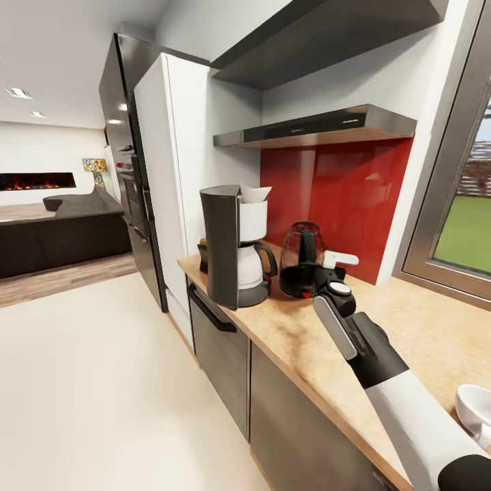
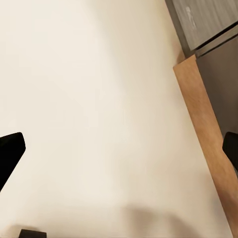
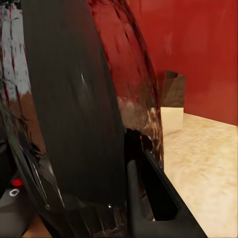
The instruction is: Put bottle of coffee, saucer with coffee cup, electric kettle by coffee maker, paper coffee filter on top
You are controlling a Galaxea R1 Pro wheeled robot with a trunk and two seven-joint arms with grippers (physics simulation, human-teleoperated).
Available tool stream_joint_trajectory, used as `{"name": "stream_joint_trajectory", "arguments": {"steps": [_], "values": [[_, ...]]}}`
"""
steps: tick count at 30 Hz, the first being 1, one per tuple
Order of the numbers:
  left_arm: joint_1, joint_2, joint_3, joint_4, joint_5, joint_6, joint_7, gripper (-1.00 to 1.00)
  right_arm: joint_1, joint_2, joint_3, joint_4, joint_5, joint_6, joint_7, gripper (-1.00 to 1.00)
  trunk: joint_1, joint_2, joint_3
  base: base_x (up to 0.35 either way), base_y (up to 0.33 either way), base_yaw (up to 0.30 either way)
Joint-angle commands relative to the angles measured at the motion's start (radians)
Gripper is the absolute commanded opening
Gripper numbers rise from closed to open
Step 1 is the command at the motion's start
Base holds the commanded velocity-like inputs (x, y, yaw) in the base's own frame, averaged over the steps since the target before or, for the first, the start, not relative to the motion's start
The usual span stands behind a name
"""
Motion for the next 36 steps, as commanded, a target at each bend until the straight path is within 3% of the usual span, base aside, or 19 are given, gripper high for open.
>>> {"name": "stream_joint_trajectory", "arguments": {"steps": [1,36], "values": [[-0.001,0.000,0.008,0.002,-0.001,-0.001,-0.006,1.00,-0.001,-0.001,0.003,-0.001,0.000,0.003,-0.009,-1.00,0.000,-0.001,-0.002,0.000,0.000,0.000],[-0.001,0.000,0.008,0.002,-0.001,-0.001,-0.006,1.00,-0.001,-0.001,0.006,0.007,0.000,0.003,-0.009,-1.00,0.000,-0.001,-0.014,0.000,0.000,0.000]]}}
